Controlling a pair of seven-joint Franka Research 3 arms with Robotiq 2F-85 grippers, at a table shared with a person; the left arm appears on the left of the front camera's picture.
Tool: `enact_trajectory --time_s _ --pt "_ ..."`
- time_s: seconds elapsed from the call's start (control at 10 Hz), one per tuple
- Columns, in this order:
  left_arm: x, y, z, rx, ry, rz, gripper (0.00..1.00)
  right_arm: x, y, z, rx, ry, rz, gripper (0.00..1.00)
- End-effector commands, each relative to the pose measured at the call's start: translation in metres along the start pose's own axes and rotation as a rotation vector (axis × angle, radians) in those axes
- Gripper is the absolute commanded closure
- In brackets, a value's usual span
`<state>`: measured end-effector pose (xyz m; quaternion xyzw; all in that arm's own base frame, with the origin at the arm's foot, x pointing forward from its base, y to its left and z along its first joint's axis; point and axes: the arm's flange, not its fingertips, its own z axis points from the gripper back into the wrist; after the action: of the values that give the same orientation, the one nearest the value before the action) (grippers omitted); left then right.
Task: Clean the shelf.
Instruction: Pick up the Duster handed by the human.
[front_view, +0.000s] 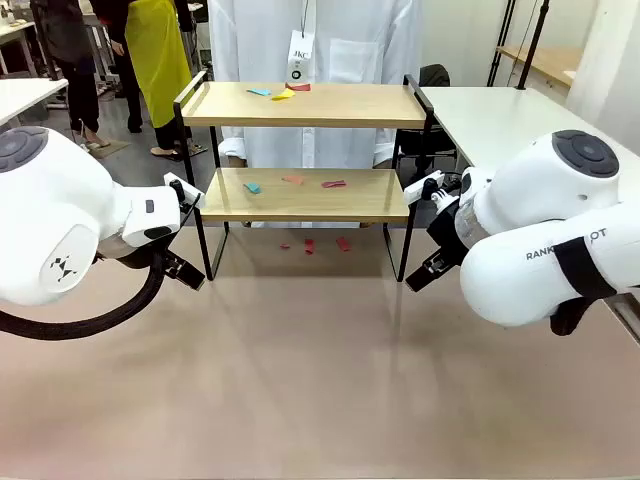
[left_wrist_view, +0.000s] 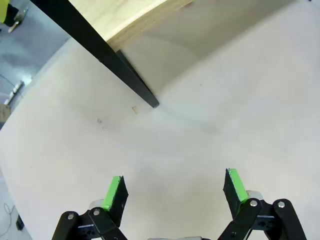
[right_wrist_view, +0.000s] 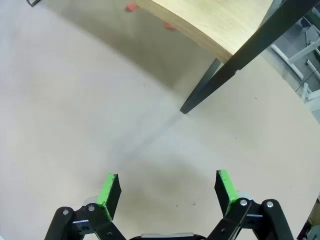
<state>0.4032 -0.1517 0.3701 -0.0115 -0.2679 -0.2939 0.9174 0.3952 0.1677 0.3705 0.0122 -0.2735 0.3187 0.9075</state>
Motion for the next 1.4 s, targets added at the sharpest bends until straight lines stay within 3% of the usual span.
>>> enact_trajectory --time_s 0.0,0.8,0.9,1.1,1.3 --pt "0.0 0.0 0.0 0.0 0.0 0.0 0.0 0.0 0.0 0.0 0.0 0.0 0.0 0.0" --pt "0.0 0.0 0.0 0.0 0.0 0.0 0.0 0.0 0.0 0.0 0.0 0.001 0.001 0.0" --pt "0.0 0.0 0.0 0.0 0.0 0.0 0.0 0.016 -0.005 0.012 -0.001 -0.026 -0.005 0.0" --pt "0.024 0.017 0.044 -0.073 -0.07 0.011 0.0 0.048 -0.027 0.051 -0.014 -0.068 -0.044 0.0" --pt "0.029 0.053 0.088 -0.127 -0.11 -0.048 0.0 0.049 -0.066 0.097 0.025 -0.141 -0.085 0.0"
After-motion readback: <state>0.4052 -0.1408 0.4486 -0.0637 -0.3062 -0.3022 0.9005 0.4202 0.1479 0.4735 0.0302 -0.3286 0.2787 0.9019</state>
